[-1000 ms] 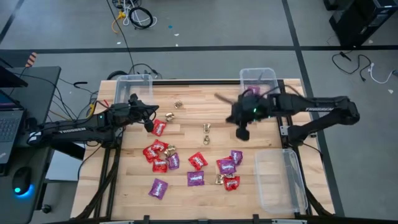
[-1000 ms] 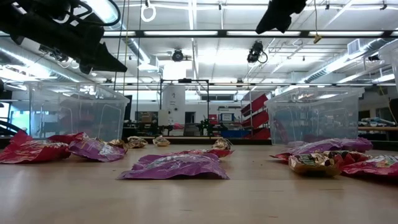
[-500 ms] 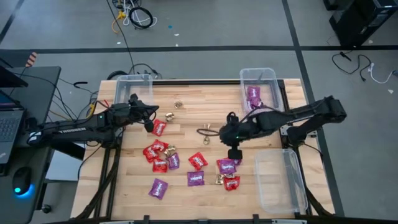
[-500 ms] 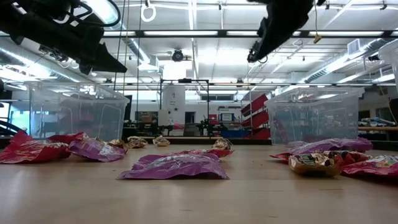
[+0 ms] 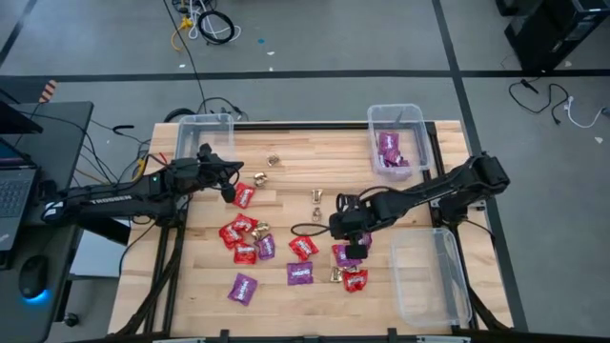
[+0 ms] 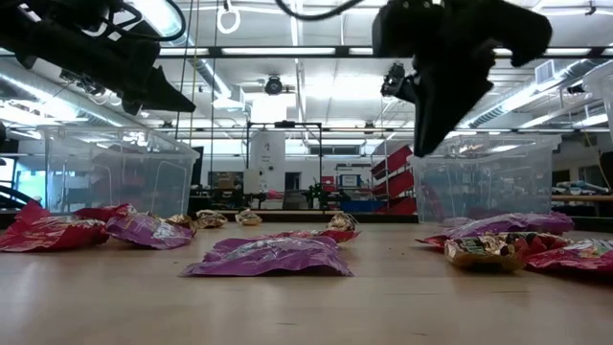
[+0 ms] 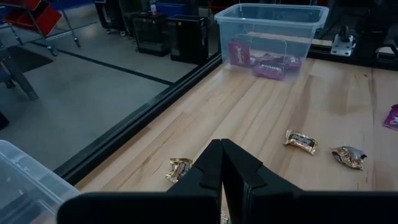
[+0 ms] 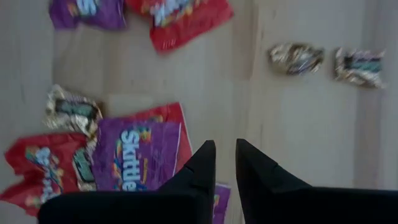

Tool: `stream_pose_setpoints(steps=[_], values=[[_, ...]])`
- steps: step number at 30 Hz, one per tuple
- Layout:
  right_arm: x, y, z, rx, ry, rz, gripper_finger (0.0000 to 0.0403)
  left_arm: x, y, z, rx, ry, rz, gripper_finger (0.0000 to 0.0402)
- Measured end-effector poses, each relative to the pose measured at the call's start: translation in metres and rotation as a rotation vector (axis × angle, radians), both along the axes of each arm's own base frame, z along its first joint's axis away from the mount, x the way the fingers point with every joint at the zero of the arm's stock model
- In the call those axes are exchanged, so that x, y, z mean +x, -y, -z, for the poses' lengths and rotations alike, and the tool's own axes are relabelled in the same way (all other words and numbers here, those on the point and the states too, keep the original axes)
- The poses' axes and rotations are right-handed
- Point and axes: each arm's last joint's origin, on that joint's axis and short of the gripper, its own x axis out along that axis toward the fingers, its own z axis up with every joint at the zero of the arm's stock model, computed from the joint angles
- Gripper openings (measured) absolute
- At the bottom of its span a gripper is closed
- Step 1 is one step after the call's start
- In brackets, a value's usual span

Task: Sort candy
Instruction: Put the purple candy into the top right transparent bin

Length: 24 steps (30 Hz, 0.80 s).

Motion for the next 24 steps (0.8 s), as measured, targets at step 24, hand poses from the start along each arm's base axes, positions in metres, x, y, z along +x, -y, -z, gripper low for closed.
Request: stream_pose_setpoints(steps=[24], values=[[0.001, -0.017, 0.015, 0.100, -0.062, 0.136, 0.0113, 0.001, 0.000, -0.003, 0.055, 0.003, 0.005, 0.0009]])
